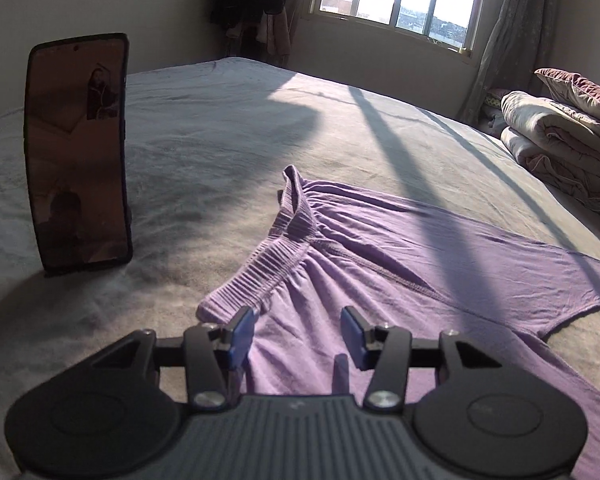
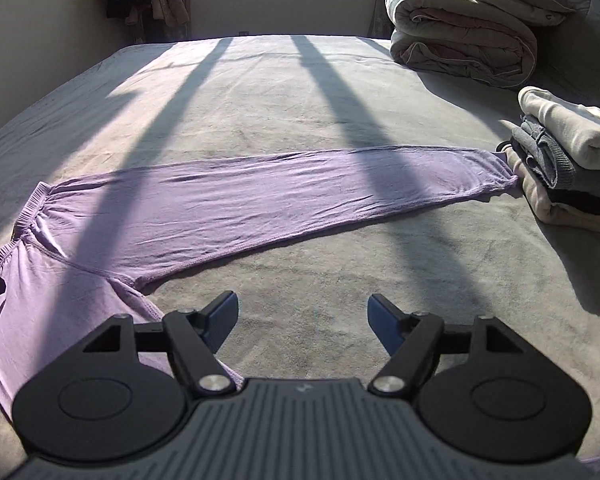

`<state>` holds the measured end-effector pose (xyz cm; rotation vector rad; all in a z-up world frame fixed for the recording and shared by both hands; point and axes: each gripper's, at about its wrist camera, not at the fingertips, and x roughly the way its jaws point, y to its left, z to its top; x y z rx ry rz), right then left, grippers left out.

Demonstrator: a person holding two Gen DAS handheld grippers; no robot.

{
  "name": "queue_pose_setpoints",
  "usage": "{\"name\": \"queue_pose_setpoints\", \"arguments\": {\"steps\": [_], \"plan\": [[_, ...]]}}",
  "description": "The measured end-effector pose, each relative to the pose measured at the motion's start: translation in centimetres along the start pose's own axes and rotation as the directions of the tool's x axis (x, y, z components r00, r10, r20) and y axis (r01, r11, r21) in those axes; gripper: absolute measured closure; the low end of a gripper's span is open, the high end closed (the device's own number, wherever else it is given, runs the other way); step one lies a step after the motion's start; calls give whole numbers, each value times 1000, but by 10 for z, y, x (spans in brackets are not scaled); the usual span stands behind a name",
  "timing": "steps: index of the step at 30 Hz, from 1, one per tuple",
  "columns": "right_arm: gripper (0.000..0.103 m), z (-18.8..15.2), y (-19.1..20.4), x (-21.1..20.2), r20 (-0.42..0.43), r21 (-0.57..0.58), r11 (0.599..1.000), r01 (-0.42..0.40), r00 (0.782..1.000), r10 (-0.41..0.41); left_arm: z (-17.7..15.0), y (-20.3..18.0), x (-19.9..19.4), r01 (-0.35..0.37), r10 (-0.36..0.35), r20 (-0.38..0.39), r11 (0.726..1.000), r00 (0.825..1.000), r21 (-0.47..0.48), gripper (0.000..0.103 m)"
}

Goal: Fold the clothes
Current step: 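Move both grippers to the waistband of the spread lavender pants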

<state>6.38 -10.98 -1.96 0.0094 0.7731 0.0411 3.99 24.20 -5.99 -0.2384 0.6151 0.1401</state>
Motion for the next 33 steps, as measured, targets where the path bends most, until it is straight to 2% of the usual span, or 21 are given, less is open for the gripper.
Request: {"name": "queue_pose_setpoints", "arguments": {"steps": [7, 11, 14, 17, 22, 26, 28, 31, 33], "plan": [[28, 9, 90, 28, -30, -68, 985, -162, 987, 160, 3, 39, -21, -3, 6, 29, 994, 1000, -108, 54], [28, -2, 132, 37, -57, -101, 966, -239, 970, 235, 4, 65, -16, 3, -6, -15, 980, 1000, -201, 56], [28, -13, 155, 41, -57, -141, 950, -279, 960, 273, 6, 71, -20, 21, -19, 9, 974, 1000, -227, 60], [36, -19, 168, 47, -48, -186, 942, -281, 960, 277, 9, 65, -25, 80, -71, 49, 974, 996, -213, 60], [37, -9, 170, 57, -31, -183, 939, -291, 956, 290, 12, 36, -18, 153, -148, 47, 978, 988, -141, 60], [37, 15, 169, 71, -30, -239, 932, -274, 961, 275, 15, 17, -9, 175, -172, 38, 981, 984, -90, 60], [37, 28, 168, 79, -16, -295, 918, -267, 962, 274, 17, 11, -3, 188, -186, 33, 979, 982, -76, 63], [37, 46, 173, 94, -11, -370, 887, -276, 956, 293, 17, 3, 10, 211, -209, 33, 976, 977, -59, 74], [37, 56, 176, 105, -15, -403, 869, -287, 952, 307, 17, 2, 16, 208, -207, 30, 977, 978, -55, 75]]}}
